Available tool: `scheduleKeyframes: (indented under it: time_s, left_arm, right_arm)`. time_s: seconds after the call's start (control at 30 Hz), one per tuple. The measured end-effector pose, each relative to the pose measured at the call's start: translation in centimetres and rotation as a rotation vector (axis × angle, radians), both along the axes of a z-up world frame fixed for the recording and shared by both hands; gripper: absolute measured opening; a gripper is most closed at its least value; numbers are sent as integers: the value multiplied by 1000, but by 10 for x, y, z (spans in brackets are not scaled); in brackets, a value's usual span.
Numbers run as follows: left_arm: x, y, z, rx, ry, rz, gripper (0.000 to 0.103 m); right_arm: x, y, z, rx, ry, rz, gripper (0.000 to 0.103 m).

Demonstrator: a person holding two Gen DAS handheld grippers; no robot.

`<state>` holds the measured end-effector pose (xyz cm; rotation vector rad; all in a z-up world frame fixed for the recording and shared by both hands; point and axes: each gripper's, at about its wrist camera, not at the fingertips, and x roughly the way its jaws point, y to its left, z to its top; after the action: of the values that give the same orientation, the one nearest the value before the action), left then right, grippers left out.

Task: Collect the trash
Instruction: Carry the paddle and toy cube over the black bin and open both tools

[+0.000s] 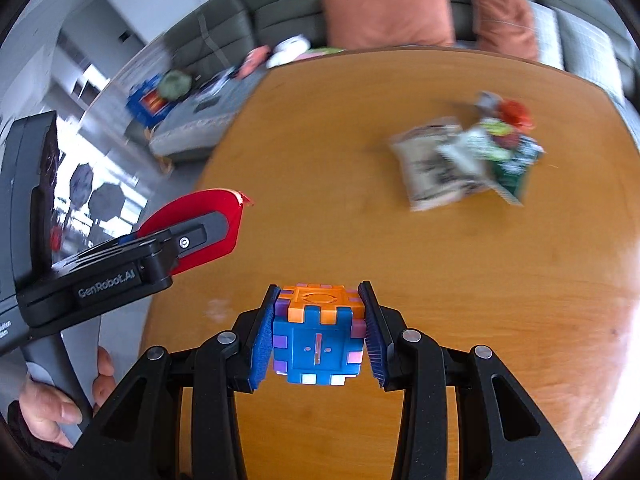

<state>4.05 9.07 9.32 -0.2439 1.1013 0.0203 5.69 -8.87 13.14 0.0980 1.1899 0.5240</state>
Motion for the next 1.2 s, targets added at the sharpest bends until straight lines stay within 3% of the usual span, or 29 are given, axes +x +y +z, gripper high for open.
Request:
scheduleKeyframes:
  time_s: [0.5,0.83,0.97,1.0,1.03,1.07,1.2]
  left_arm:
    - [-99,168,-34,-50,28,283,82]
    - [-194,292,-63,-45,94,594,82]
    - [-217,324,-69,-29,119,670,83]
    - [-221,331,-69,-24,124,677,83]
    - [-222,337,-69,-16,138,687,92]
    - [-223,342,-69,-3,154,702,98]
    - [-235,359,-62,4,141,760,98]
  right_arm:
    - [-49,175,-13,-31,51,322,41]
    - [-91,302,-21,-31,87,584,41]
    - [-109,353,-23,-40,79,678,41]
    - [-114,365,-23,-54,70,696,51]
    - [-117,378,-24,-77,59,708,67]
    - [-118,382,-22,-79,44,707,69]
    - [-126,398,-19,-71,29,721,69]
